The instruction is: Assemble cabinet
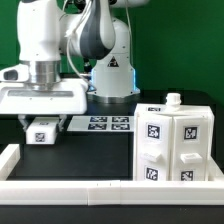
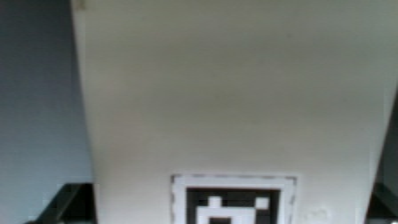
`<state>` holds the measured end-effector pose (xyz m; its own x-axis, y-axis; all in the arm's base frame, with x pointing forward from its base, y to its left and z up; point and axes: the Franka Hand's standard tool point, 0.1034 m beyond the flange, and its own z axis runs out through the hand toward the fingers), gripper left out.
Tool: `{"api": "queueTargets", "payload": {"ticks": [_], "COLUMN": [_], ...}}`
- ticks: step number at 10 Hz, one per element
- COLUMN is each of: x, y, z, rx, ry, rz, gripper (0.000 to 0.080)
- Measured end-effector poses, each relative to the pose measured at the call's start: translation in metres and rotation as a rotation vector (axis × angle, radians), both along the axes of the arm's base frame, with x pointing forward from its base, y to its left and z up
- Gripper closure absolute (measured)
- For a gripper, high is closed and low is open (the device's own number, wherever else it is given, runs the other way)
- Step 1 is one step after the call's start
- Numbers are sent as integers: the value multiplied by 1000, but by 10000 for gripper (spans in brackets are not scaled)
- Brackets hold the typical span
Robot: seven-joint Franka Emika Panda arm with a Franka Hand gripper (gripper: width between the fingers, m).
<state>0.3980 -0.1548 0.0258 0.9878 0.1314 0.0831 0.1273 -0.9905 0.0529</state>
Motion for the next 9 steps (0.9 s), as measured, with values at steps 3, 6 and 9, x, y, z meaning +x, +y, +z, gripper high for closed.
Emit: {"api": "queueTargets", "payload": {"ticks": [3,6,9], "x": [19,45,86], "y": [62,114,121], "z": [41,95,128], "rx": [37,80,87], "ry": [12,78,85], "rz": [12,-79,-118], "gripper": [239,239,239]}}
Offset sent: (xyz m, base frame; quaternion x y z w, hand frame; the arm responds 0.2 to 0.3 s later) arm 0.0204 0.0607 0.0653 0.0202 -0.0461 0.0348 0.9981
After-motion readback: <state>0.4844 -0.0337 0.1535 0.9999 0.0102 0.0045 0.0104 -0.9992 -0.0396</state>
